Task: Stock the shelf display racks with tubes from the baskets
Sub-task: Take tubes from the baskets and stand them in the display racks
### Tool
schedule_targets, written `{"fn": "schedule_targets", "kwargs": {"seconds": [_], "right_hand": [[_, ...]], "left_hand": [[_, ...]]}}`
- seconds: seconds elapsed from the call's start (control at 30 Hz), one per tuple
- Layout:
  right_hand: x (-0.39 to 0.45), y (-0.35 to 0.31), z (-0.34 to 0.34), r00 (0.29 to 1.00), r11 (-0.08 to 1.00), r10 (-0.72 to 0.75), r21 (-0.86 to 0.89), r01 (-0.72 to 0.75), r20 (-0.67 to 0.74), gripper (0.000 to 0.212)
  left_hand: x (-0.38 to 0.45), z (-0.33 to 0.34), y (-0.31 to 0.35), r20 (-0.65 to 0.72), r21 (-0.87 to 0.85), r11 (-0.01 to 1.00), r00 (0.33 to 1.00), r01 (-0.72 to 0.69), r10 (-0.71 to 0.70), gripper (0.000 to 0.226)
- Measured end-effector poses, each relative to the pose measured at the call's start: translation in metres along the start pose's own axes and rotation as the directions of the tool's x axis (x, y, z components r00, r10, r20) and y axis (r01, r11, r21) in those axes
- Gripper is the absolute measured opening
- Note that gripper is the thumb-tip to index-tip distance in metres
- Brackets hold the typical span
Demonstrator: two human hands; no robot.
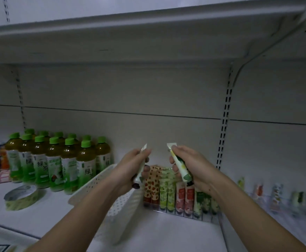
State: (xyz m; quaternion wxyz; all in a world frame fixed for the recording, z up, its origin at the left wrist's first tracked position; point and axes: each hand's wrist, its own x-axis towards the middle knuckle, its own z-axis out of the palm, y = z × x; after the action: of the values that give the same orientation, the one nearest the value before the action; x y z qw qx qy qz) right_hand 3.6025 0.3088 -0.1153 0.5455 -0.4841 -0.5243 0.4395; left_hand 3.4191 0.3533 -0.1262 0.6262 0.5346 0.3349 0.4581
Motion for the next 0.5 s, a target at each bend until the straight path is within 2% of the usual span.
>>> {"fn": "schedule_targets", "kwargs": {"seconds": [0.17, 0.3, 0.4, 0.5], "right_hand": [[-0.023, -0.005, -0.056, 0.993, 0.998, -0.040, -0.051, 0.034, -0.112, 0.016], [-0.039, -0.002, -0.097, 0.965, 0.979, -0.106, -0.196, 0.059, -0.242, 0.016], [-0.048, 0.005, -0.118, 0.935, 0.981, -0.145, -0.167, 0.095, -0.324, 0.008], [-0.054, 0.012, -0.135, 0.927, 0.978, -0.164, -0.180, 0.108, -0.336, 0.011]], "left_hand": [[0.003, 0.045, -0.005, 0.090, 0.028, 0.999, 0.995, -0.036, 0.033, 0.022], [0.007, 0.069, -0.019, 0.169, 0.183, 0.975, 0.981, -0.127, 0.096, 0.026], [0.010, 0.086, -0.028, 0.127, 0.298, 0.932, 0.976, -0.207, 0.176, 0.018], [0.016, 0.096, -0.034, 0.075, 0.333, 0.912, 0.971, -0.241, 0.229, 0.013]]}}
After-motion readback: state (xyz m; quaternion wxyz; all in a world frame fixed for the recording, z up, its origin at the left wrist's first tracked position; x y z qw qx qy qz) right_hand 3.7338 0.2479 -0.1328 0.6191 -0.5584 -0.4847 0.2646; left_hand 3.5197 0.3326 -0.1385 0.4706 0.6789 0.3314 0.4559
